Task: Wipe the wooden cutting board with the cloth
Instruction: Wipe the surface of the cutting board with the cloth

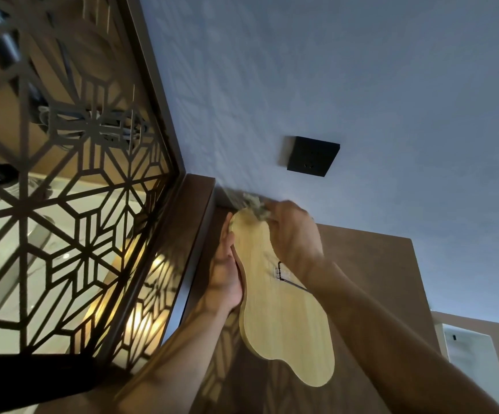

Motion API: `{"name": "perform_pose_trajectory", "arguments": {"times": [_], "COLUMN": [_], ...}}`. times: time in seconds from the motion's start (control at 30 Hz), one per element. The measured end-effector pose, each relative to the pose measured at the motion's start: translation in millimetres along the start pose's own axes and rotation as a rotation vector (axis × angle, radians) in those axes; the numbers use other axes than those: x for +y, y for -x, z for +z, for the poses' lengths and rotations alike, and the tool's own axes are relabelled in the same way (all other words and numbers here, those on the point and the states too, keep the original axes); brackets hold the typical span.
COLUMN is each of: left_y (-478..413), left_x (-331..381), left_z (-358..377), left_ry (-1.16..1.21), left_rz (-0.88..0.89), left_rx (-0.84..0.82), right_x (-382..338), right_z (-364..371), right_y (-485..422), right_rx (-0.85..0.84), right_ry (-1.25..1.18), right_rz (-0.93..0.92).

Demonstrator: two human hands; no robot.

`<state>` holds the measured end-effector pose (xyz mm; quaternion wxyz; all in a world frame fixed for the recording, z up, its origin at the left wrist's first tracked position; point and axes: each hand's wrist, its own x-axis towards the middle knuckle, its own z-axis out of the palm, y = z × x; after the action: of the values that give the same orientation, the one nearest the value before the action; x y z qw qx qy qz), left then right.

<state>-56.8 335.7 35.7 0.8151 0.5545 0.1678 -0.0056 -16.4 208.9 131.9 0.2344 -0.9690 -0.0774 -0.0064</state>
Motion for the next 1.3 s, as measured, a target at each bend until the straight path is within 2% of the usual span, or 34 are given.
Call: {"name": "perform_pose_trajectory", "arguments": {"times": [0.1,0.13,0.17,0.2,0.3,0.4,0.43,0.5,0.57,0.63,0.7,0.83,0.93,1.03,1.1,1.17,1.23,1.3], "left_y": [0,0,2,3,6,10,10,9,6,5,1,2,5,8,11,12,9,7], "left_x": [-3,-5,-5,-4,4,5,3,-3,-5,0,-2,-5,-1,4,5,1,-1,2], "left_z": [1,0,-2,-4,-3,-3,-1,-2,-4,-1,-1,-3,-7,-7,-6,-3,-5,-4], "left_ry": [0.008,-0.053,0.001,-0.069,0.012,-0.184,-0.195,-0.221,-0.210,-0.095,-0.113,-0.259,-0.282,-0.217,-0.140,-0.112,-0.091,-0.028], "left_rz": [-0.004,0.048,0.018,0.043,-0.034,0.107,0.093,0.118,0.136,0.021,0.016,0.118,0.122,0.086,0.040,0.035,0.064,0.028], "left_rx": [0.021,0.034,0.014,-0.001,-0.017,0.021,0.033,0.055,0.048,0.009,0.028,0.037,0.007,-0.026,-0.026,-0.003,0.004,-0.017], "right_x": [-8,-11,-11,-9,-3,11,14,15,20,21,15,-5,-11,-4,9,18,28,37], "right_z": [16,19,20,21,14,-1,-9,-23,-26,-15,2,26,28,18,3,-12,-20,-22], "right_y": [-15,-5,11,29,101,151,157,151,123,77,26,1,53,120,150,154,132,95], "right_rx": [-0.129,-0.139,-0.135,-0.129,-0.251,-0.487,-0.540,-0.498,-0.270,-0.058,0.007,-0.094,-0.148,-0.350,-0.494,-0.553,-0.511,-0.395], "right_ry": [-0.017,0.071,0.138,0.156,-0.029,-0.115,-0.138,-0.233,-0.270,-0.154,-0.015,0.108,0.133,0.085,-0.002,-0.160,-0.384,-0.676], "right_rz": [-0.035,-0.064,-0.078,-0.105,-0.154,-0.171,-0.158,-0.108,-0.100,-0.084,-0.052,-0.084,-0.155,-0.221,-0.176,-0.064,0.122,0.320]}}
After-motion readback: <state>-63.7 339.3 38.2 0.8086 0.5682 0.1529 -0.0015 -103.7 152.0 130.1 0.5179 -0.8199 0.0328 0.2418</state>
